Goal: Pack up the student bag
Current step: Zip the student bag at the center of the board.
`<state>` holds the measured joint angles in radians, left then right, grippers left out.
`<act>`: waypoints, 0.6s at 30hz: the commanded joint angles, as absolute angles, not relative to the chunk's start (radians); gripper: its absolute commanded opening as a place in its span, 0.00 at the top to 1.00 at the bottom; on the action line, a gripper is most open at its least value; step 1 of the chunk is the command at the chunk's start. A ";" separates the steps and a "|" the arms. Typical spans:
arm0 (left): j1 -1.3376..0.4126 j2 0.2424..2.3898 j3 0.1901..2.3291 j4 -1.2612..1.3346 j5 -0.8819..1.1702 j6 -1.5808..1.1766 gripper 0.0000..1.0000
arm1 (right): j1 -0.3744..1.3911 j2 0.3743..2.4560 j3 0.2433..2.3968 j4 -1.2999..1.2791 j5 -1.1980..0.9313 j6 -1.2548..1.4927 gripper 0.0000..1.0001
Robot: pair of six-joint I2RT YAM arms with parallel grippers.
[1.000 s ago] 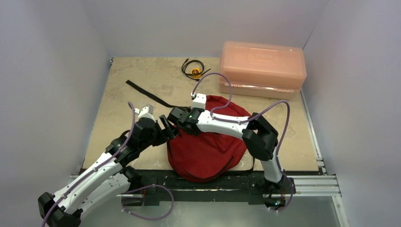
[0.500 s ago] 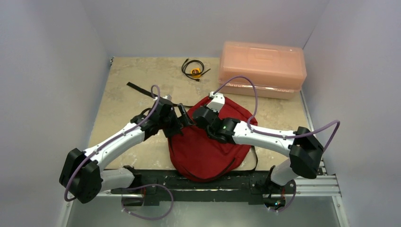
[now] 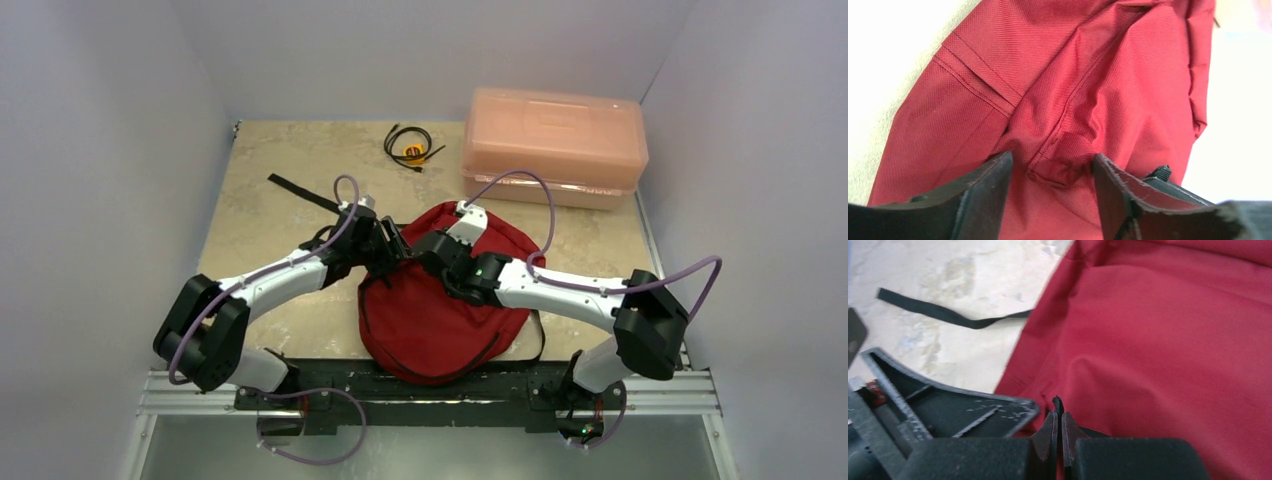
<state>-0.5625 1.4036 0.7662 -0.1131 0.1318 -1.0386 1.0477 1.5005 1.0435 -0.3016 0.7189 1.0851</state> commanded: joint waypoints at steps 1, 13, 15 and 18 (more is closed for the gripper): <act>-0.555 1.471 0.717 0.024 0.094 -1.010 0.47 | 1.017 1.425 0.973 -0.435 0.796 1.203 1.00; -0.517 1.522 0.695 0.026 0.038 -0.944 0.65 | 1.017 0.966 0.714 -0.880 0.756 1.363 1.00; -0.517 1.496 0.711 -0.016 0.021 -0.922 0.64 | 1.017 0.920 0.693 -0.930 0.747 1.387 1.00; -0.517 1.426 0.732 -0.091 0.017 -0.903 0.54 | 1.017 0.869 0.695 -0.910 0.748 1.325 1.00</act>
<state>-0.5312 1.5089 0.7094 0.0257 0.0952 -0.9775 1.0260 0.9245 0.7052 -0.7746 0.7040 1.3327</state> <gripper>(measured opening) 0.406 0.012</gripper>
